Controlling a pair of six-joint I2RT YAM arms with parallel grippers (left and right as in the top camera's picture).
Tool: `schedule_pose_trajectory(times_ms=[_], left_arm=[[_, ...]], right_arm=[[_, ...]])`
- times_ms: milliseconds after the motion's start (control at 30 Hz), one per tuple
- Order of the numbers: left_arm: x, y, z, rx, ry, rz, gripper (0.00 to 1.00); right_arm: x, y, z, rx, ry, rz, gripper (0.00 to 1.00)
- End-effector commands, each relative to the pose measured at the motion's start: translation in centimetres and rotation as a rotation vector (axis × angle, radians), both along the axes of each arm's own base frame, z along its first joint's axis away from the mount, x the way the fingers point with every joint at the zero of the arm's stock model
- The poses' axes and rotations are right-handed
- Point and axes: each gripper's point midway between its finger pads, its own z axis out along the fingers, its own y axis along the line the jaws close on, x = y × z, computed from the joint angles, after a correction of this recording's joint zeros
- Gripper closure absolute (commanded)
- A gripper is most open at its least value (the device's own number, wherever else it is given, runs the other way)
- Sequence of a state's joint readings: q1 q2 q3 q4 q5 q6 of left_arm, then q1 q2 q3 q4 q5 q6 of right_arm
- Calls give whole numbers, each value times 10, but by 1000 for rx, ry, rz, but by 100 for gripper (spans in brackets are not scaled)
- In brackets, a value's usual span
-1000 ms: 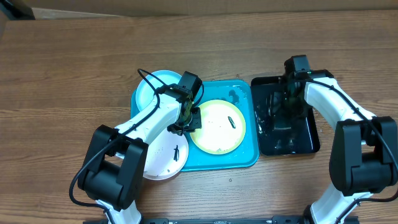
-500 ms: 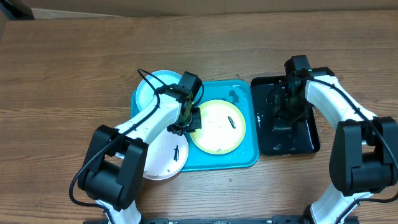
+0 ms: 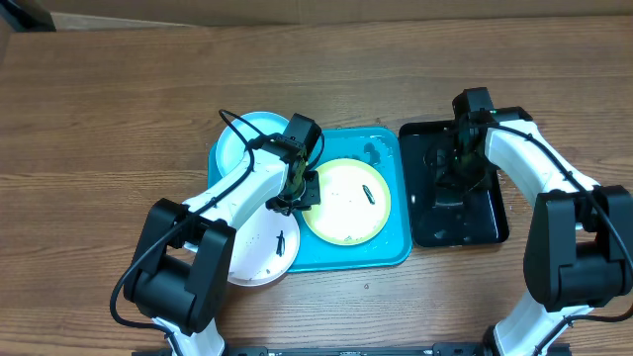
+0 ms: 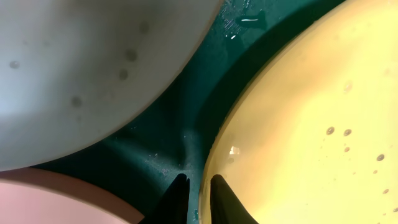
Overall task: Clean dirty plates on tray and stack at the side
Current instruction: 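Dip the green sponge in the black tray water with right gripper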
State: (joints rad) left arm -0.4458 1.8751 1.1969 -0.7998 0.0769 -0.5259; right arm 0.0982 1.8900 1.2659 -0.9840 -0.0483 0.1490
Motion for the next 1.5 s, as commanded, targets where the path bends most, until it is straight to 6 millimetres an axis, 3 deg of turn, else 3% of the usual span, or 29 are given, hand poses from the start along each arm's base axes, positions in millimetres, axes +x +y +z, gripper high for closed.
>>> schedule_pose_trajectory(times_ms=[0, 467, 567, 600, 767, 933, 1467], left_arm=[[-4, 1, -7, 14, 19, 15, 84], [-4, 0, -7, 14, 17, 14, 84], [-3, 0, -7, 13, 16, 14, 84], [-3, 0, -7, 13, 16, 14, 84], [-2, 0, -7, 11, 12, 14, 95], [-4, 0, -7, 13, 17, 13, 96], [4, -4, -5, -11, -11, 17, 93]], right_arm=[[0, 4, -2, 6, -8, 58, 63], [-11, 5, -14, -30, 14, 102, 63], [-9, 6, -12, -22, 7, 103, 92], [-7, 7, -8, -19, 2, 103, 96], [14, 9, 39, -21, -25, 102, 96], [21, 8, 76, -32, -28, 102, 96], [13, 8, 77, -26, 1, 131, 96]])
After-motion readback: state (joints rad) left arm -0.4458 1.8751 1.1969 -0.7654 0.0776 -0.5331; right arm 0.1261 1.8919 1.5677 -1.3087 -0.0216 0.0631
